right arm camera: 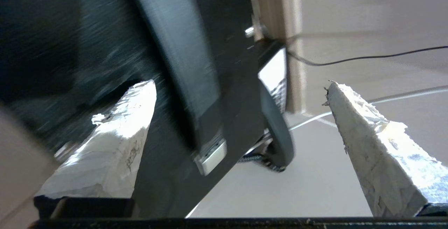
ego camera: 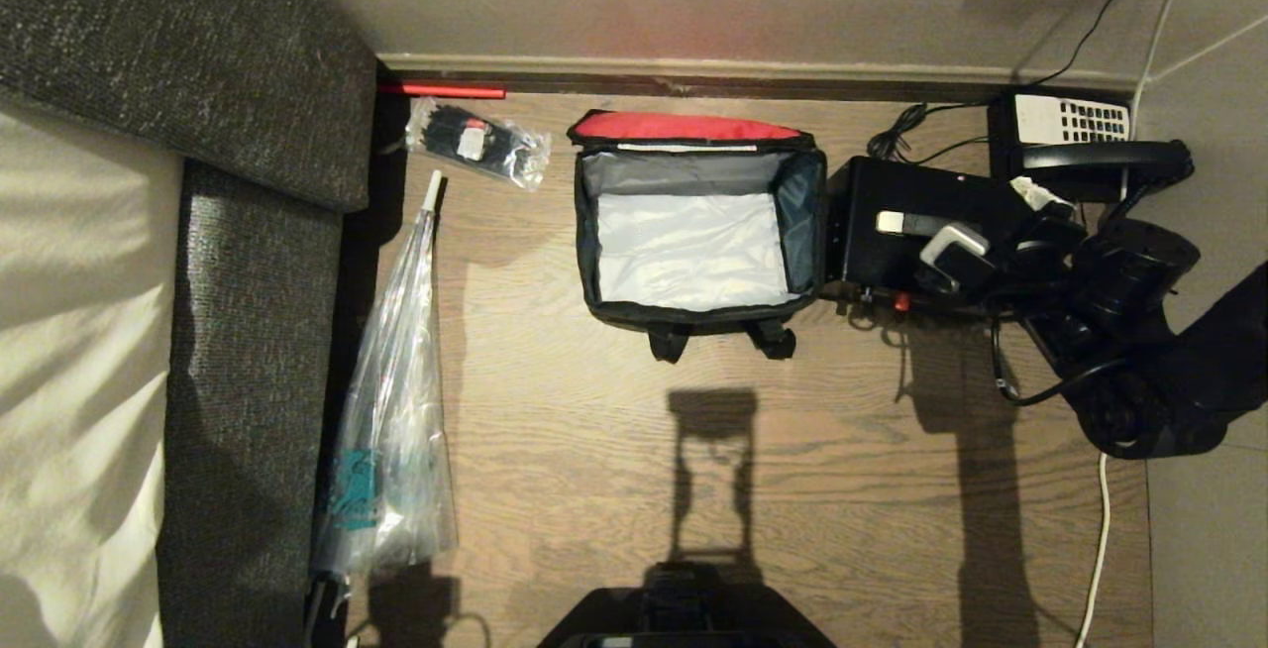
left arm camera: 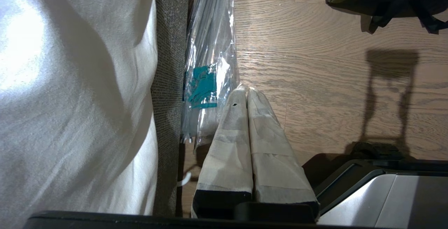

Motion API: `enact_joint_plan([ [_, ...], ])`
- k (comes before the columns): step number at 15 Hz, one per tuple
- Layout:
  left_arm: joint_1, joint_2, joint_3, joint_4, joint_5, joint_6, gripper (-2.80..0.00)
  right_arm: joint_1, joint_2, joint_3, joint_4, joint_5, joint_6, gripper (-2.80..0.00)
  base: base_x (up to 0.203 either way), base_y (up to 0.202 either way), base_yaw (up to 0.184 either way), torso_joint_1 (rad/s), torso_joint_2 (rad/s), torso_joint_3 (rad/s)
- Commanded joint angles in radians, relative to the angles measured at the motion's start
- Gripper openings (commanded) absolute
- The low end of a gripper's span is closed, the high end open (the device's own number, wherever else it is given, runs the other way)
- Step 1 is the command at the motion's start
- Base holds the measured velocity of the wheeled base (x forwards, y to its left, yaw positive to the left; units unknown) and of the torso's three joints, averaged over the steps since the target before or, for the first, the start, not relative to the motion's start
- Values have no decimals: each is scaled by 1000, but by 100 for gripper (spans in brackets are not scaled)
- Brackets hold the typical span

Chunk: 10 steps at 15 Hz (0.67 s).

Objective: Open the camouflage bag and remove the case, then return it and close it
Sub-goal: Grip the handle again

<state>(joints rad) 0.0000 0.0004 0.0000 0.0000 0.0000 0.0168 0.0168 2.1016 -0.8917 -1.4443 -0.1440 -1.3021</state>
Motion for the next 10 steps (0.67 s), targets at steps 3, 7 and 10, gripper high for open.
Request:
enact_joint_plan([
  [3,0,0,0,0,0,0,-280,-21,69,-32,-43,8,-26,0,0,0,0,0,0,0],
  [7,0,0,0,0,0,0,-280,-35,117,-68,-78,15,-29,0,0,0,0,0,0,0],
  [10,0,0,0,0,0,0,-280,-36,157,-107,-86,15,-23,0,0,0,0,0,0,0],
])
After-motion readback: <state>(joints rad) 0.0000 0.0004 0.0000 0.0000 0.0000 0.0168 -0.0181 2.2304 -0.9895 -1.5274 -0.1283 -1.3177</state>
